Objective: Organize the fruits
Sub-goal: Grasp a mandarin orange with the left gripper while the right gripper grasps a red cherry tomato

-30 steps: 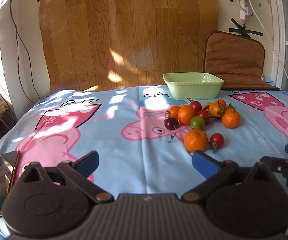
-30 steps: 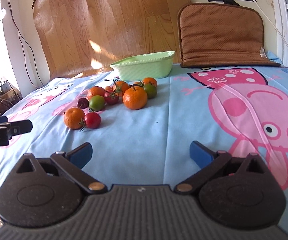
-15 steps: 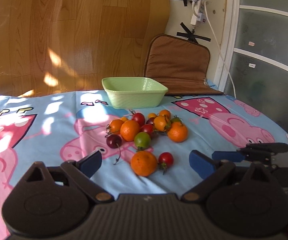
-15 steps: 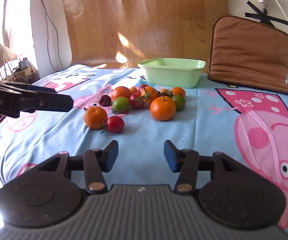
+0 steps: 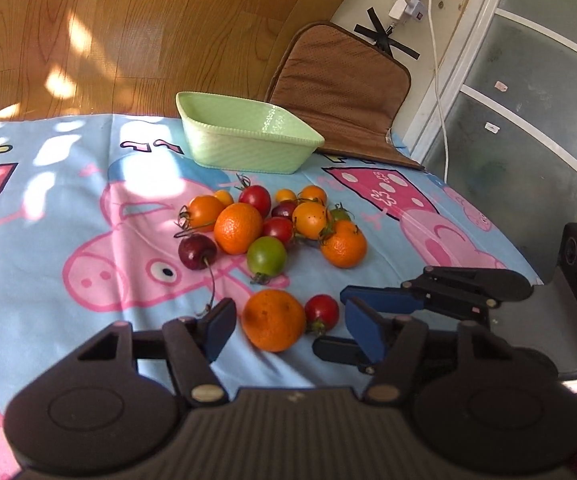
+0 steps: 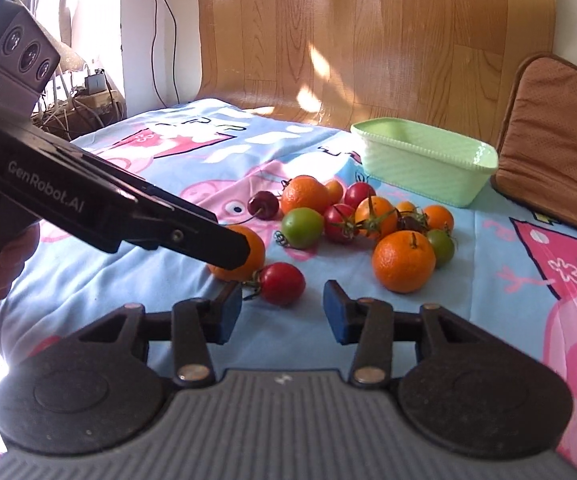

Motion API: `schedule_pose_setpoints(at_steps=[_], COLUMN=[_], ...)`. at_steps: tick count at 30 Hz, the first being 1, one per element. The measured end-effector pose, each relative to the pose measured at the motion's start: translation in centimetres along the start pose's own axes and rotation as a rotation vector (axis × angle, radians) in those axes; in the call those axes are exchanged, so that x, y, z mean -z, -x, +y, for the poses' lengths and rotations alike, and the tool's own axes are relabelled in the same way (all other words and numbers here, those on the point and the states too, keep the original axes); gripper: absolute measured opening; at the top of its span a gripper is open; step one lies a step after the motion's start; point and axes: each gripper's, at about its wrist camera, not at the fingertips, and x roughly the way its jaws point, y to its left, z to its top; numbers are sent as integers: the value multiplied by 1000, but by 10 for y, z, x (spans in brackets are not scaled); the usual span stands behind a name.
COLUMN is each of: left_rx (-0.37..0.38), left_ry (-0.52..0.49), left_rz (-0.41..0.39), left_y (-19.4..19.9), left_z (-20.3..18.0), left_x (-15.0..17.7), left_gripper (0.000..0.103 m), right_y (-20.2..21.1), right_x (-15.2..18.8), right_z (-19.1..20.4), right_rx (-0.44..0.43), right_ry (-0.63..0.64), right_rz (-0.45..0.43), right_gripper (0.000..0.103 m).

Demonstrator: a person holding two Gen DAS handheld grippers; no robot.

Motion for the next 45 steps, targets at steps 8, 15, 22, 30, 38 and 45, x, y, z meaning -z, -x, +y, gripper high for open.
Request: schedule_pose_setpoints(at_steps=[8, 15, 22, 30, 38, 45], left_rx=[-1, 38, 107, 118, 68, 89], left_ry=[47, 79, 74, 55, 93, 110], left_rz=[20, 44, 63, 90, 73, 66], left_y=[-12, -23, -36, -48, -42, -34], left_z=[4, -11, -44, -69, -62, -61], left_x=[-3, 5, 13, 14, 10, 10], left_gripper=[56, 41, 41, 49, 43, 48], right_y=[-9, 13, 48, 70, 76, 74], right_x=[-4, 10, 33, 53, 58, 57], right_z=[-4, -14, -32, -45, -49, -48], right_rx=[-38, -10, 55, 92, 95, 83], right_ry=[-28, -56, -75, -115, -121, -108], right_rz=[18, 13, 1, -16, -41, -43], right_gripper=[31, 30, 30, 32, 34, 40])
